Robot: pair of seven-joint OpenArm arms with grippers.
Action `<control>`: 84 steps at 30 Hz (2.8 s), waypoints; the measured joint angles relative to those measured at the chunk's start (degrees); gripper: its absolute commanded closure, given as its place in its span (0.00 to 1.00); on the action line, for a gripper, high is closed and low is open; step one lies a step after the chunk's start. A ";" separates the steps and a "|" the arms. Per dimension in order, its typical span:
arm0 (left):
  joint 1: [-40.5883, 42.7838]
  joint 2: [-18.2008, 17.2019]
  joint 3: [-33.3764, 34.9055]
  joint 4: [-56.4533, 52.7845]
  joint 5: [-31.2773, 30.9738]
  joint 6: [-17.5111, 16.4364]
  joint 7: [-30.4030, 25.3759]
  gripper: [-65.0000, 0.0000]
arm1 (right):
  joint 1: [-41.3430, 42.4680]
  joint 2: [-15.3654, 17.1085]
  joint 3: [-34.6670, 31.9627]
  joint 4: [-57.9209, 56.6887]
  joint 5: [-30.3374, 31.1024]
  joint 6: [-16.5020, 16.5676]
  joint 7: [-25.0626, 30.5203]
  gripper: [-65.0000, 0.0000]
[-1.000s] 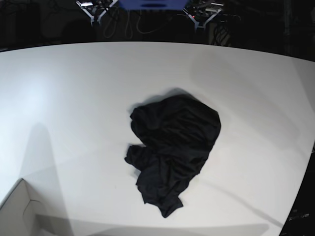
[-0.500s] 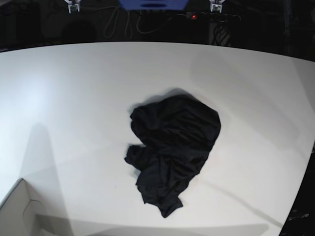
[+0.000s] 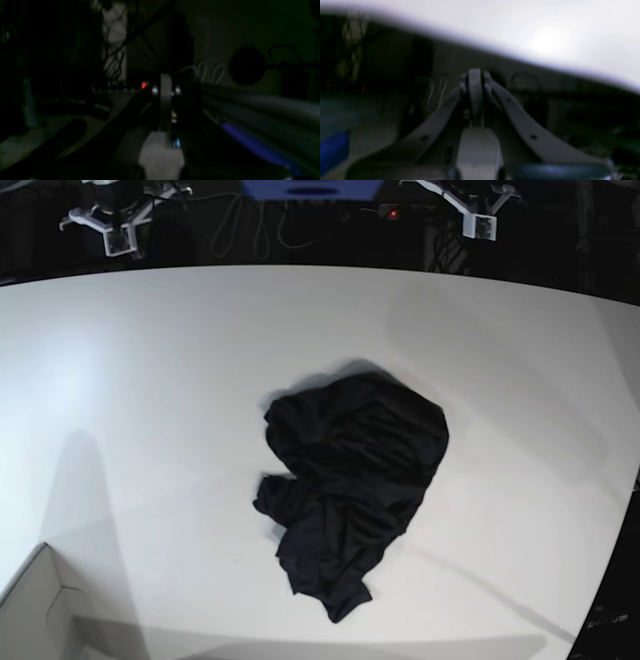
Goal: Layout the t-shirt on the table in an organized manner, then fold the t-shirt properly
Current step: 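Lower the right gripper onto the black t-shirt and grasp a fold, then lift the grasped cloth with the right gripper and pull it away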
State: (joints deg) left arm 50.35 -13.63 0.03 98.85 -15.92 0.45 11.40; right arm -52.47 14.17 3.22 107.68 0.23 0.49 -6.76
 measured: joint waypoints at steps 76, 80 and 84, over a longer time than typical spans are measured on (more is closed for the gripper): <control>-4.85 2.23 -28.87 13.77 -23.71 -0.44 15.43 0.54 | 54.14 -15.54 -20.87 -2.71 -0.35 -0.31 -25.03 1.00; -5.60 2.23 -28.85 14.75 -23.80 -0.55 15.32 0.54 | 52.72 -15.02 -9.73 4.94 0.11 -0.28 -24.02 1.00; -8.57 2.21 -28.41 15.50 -23.78 -0.59 15.76 0.63 | 50.97 -15.63 3.52 4.66 -0.22 -0.33 -23.58 1.00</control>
State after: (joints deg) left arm 41.78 -11.42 -28.38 114.34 -39.70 -0.14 27.16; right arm -1.50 -1.45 6.74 112.33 0.01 0.16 -30.35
